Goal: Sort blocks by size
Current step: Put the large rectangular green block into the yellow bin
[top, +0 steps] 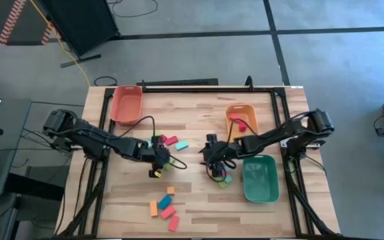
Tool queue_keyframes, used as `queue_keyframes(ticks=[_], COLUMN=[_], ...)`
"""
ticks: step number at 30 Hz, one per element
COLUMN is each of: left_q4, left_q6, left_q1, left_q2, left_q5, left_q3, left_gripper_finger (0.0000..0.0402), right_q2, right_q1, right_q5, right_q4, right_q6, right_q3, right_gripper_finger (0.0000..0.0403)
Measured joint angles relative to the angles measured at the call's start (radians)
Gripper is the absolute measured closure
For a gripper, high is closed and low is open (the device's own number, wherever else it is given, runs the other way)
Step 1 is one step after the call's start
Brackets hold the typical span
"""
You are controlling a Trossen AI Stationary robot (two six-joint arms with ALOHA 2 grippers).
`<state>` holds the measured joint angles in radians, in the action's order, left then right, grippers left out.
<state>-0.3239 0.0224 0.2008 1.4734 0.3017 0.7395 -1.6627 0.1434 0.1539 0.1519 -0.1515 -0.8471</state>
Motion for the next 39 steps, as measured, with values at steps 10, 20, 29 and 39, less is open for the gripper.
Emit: queue_keyframes(ticks=[10, 20, 29, 39], left_q4=[0.05, -0.089, -0.2, -0.304], left_q6=[-0.187, -0.121, 0.014, 0.132], left_q1=[-0.026, -0.026, -0.004, 0.057], left_q2=[0.0, -0.001, -0.121, -0.277], left_q5=[-0.013, -0.005, 0.023, 0.028], left_q3=[-0.001, 0.062, 0.109, 0.111], left_gripper_finger=[0.0223, 0.0223, 0.0223, 0.0223], right_q2=[-0.142, -0.303, -0.409, -0.535], right_q1=[-0.065, -0.101, -0.142, -0.173], right_q5=[-0.129, -0.192, -0.281, -0.357], right_q4=[0.099, 0.088, 0.089, 0.026], right_q6=[-0.063, -0.159, -0.198, -0.223], right_q3=[-0.107, -0.276, -0.403, -0.547], right_gripper_finger=[0.0147, 0.0147, 0.0147, 0.0147])
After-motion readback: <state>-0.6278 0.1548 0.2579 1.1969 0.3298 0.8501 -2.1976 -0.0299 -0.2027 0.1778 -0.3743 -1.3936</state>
